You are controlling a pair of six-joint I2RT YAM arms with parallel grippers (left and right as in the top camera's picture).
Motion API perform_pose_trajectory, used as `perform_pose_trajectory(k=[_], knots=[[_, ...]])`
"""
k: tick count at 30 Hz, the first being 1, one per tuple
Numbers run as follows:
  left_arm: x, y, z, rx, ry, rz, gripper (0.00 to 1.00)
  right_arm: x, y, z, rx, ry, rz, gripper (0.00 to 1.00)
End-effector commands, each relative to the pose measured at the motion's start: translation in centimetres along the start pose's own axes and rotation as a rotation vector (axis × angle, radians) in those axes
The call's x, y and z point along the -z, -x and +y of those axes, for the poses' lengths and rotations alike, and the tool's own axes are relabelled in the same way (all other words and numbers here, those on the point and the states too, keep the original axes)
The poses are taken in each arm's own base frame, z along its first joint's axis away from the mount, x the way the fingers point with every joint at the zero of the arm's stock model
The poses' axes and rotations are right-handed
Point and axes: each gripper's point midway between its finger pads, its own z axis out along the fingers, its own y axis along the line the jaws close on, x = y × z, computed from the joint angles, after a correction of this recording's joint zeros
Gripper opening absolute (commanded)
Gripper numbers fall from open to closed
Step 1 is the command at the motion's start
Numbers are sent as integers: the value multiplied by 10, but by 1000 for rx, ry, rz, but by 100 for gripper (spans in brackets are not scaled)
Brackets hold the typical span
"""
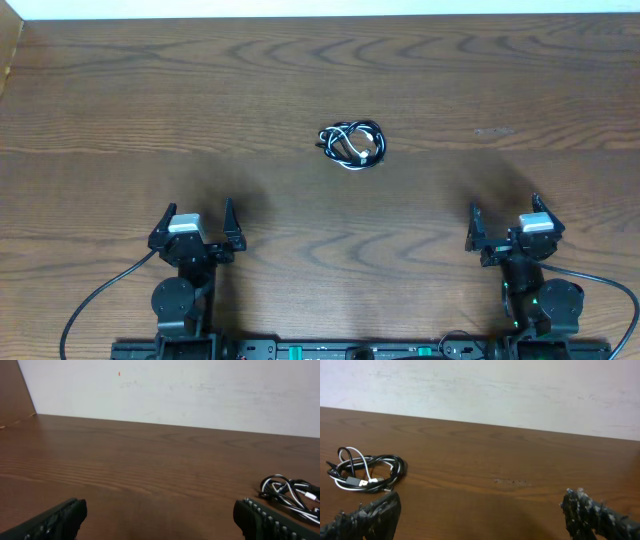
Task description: Untangle cables
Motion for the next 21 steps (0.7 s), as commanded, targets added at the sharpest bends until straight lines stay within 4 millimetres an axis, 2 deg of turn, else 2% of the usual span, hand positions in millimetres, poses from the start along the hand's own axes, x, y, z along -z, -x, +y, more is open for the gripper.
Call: perform_pose_trajectory(k=[1,21], knots=[[0,-15,4,-10,23,50,99,0,0,2,-12,7,0,99],[0,-14,4,-10,23,46,99,0,0,2,-12,7,0,99]])
